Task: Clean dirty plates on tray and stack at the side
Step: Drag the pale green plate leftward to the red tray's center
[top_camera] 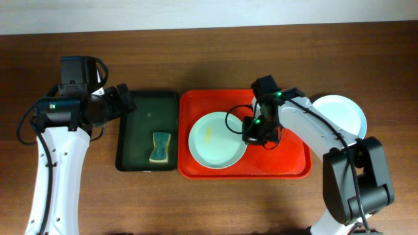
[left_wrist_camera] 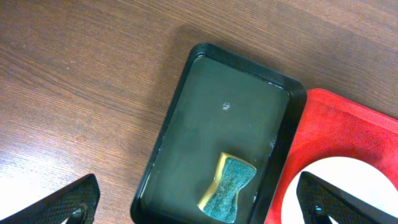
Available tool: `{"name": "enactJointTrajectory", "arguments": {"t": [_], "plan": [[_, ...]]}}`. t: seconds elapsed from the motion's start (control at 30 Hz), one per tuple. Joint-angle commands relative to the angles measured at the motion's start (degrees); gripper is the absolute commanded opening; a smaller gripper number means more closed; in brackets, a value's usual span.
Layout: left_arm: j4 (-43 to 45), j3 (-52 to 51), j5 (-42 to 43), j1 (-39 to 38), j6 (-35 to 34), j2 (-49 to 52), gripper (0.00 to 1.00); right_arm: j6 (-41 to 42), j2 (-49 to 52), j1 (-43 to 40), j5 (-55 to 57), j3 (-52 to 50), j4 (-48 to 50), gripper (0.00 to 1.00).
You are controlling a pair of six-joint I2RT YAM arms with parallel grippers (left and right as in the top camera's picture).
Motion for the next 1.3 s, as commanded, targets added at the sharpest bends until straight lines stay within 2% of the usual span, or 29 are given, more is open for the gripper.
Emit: {"name": "enactJointTrajectory", "arguments": {"t": [0.0, 0.6, 0.97, 1.1, 1.27], "plan": [[0.0, 0.0, 0.4, 0.2, -0.5, -0.2, 0.99, 0.6, -1.4, 1.9, 3.1, 0.0, -0.5, 0.04], [0.0, 0.0, 0.4, 0.2, -0.5, -0.2, 0.99, 0.6, -1.2, 2.4, 16.7, 0.0, -0.5, 0.04], [0.0, 0.0, 0.4, 0.2, -0.5, -0.2, 0.99, 0.6, -1.2, 2.4, 17.6, 0.0, -1.3, 0.04], [0.0, 0.0, 0.4, 0.2, -0.5, -0.2, 0.99, 0.6, -1.2, 2.1, 18.4, 0.0, 3.0, 0.04], [0.0, 0.0, 0.4, 0.2, -0.5, -0.2, 0.99, 5.5, 0.5, 1.9, 18.8, -0.2, 4.9, 0.04]]}}
